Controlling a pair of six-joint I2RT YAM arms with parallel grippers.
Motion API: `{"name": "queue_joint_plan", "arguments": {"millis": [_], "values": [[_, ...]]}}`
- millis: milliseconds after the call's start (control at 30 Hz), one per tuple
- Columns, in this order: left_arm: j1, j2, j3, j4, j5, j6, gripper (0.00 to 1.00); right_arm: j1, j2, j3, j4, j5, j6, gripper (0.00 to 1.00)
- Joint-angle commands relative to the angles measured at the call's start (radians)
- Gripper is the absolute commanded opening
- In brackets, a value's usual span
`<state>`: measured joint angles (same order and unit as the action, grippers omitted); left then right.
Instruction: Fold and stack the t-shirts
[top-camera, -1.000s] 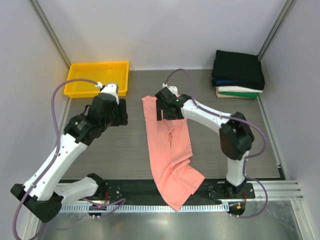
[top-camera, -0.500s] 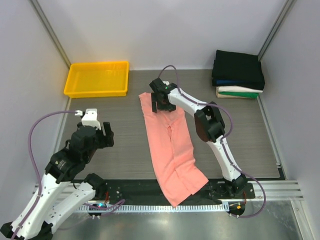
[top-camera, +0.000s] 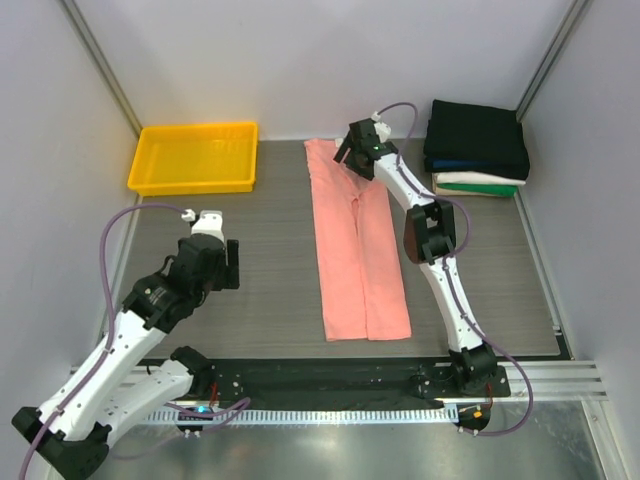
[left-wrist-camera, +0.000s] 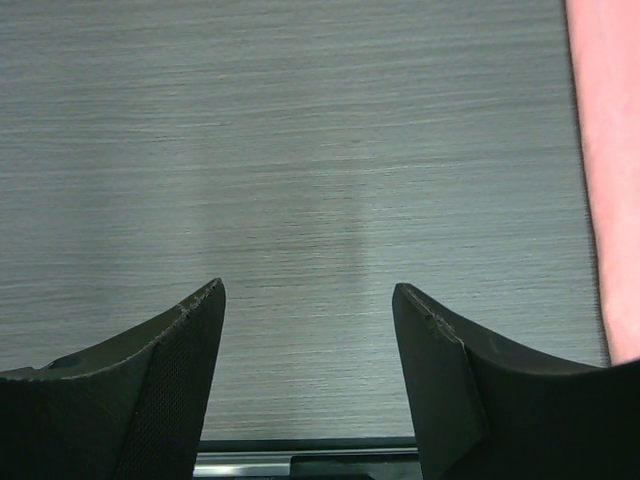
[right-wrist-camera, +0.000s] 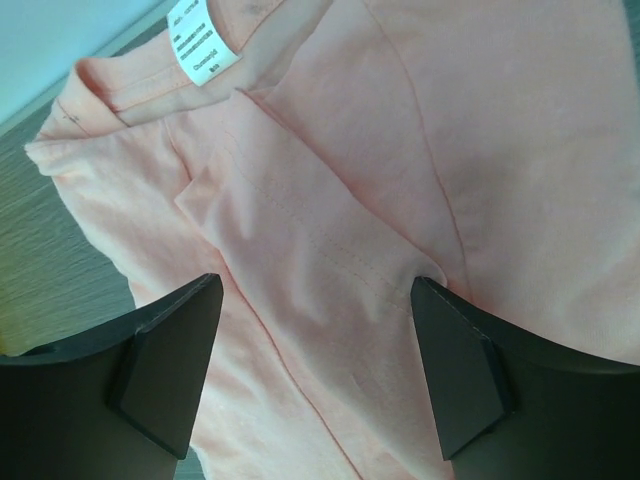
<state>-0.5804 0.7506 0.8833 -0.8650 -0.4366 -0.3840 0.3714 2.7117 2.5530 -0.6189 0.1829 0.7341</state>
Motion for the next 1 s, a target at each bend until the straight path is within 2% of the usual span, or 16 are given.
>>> {"name": "queue_joint_plan", "arguments": {"millis": [0,167,233,333,433,467,500,533,567,600,633,700,733,833,867,967], "values": [[-0.002,0.029,0.029,0.034,0.013,0.011,0.69,0.04,0.005,-0.086,0.053,-0.069,0.062,0.83],[-0.002,0.09,0.051,0.06,0.085,-0.059,0.67,0.06,-0.131,-0.1,0.073,-0.106,-0.05,0.98],[-0.004,0.107,0.052,0.075,0.174,-0.137,0.65,0.058,-0.255,-0.135,0.068,-0.114,-0.114,1.0],[-0.012,0.121,0.014,0.148,0.277,-0.252,0.64,0.055,-0.476,-0.311,0.067,-0.077,-0.18,1.0],[-0.028,0.125,-0.059,0.233,0.349,-0.341,0.64,0.055,-0.712,-0.578,0.056,-0.036,-0.206,0.99],[-0.044,0.128,-0.081,0.251,0.361,-0.36,0.64,0.055,-0.783,-0.738,0.056,-0.031,-0.203,1.0],[-0.055,0.139,-0.098,0.27,0.368,-0.384,0.63,0.055,-0.84,-0.822,0.056,-0.026,-0.196,1.0],[-0.065,0.147,-0.113,0.297,0.374,-0.404,0.63,0.054,-0.954,-0.905,0.047,-0.022,-0.182,0.99],[-0.093,0.156,-0.142,0.311,0.375,-0.438,0.63,0.054,-1.008,-1.07,0.039,-0.017,-0.153,1.0],[-0.108,0.168,-0.155,0.325,0.374,-0.458,0.63,0.055,-1.059,-1.155,0.038,-0.023,-0.132,1.0],[-0.125,0.177,-0.17,0.352,0.365,-0.475,0.63,0.055,-1.17,-1.32,0.038,-0.032,-0.115,1.0],[-0.182,0.187,-0.207,0.383,0.348,-0.529,0.62,0.057,-1.277,-1.471,0.041,-0.046,-0.049,1.0],[-0.221,0.2,-0.217,0.418,0.332,-0.549,0.62,0.055,-1.372,-1.599,0.051,-0.057,-0.033,1.0],[-0.301,0.242,-0.253,0.481,0.306,-0.61,0.62,0.058,-1.515,-1.785,0.05,-0.069,0.036,1.0],[-0.323,0.257,-0.259,0.497,0.285,-0.622,0.62,0.058,-1.608,-1.822,0.048,-0.068,0.051,1.0],[-0.402,0.323,-0.279,0.554,0.248,-0.676,0.61,0.058,-1.743,-1.936,0.039,-0.082,0.119,1.0]]}}
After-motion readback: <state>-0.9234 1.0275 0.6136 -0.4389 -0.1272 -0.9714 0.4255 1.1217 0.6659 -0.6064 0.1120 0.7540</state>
